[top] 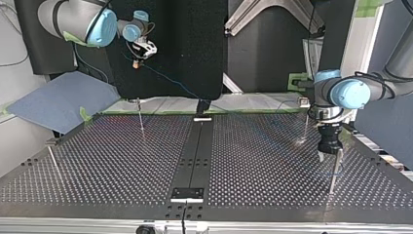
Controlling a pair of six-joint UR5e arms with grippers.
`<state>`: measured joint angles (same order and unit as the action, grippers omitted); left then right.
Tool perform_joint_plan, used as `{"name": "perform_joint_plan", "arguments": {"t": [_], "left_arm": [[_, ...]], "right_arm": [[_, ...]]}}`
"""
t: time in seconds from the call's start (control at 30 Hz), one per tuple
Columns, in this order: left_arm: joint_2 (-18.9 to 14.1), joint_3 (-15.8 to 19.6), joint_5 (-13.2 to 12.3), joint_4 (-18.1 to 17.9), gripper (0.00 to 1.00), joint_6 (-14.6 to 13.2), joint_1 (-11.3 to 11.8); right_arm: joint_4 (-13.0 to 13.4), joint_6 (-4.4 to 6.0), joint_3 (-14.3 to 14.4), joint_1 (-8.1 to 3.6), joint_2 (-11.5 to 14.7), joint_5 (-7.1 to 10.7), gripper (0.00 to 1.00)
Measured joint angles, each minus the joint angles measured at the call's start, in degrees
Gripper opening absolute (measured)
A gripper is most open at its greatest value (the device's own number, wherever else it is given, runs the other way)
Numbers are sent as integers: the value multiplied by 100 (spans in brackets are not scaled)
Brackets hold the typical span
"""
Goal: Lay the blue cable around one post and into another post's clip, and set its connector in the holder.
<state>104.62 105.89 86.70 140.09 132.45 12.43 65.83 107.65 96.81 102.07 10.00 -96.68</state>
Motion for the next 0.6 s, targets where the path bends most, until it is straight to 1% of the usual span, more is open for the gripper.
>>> {"name": "perform_joint_plan", "arguments": {"t": [0.13, 0.27, 0.37, 0.5, 0.6], "left_arm": [[0, 0, 0, 1, 99, 0, 4], [0, 0, 5, 1, 99, 0, 11], [0, 0, 8, 1, 99, 0, 19], [0, 0, 8, 1, 99, 0, 26], [0, 0, 7, 1, 99, 0, 27]], "right_arm": [[2, -22, 16, -51, 67, 80, 2], [96, -50, 147, -78, 233, 249, 2], [202, -41, 274, -105, 365, 328, 2], [351, -38, 457, -149, 550, 372, 2], [330, -39, 594, -178, 687, 399, 2]]}}
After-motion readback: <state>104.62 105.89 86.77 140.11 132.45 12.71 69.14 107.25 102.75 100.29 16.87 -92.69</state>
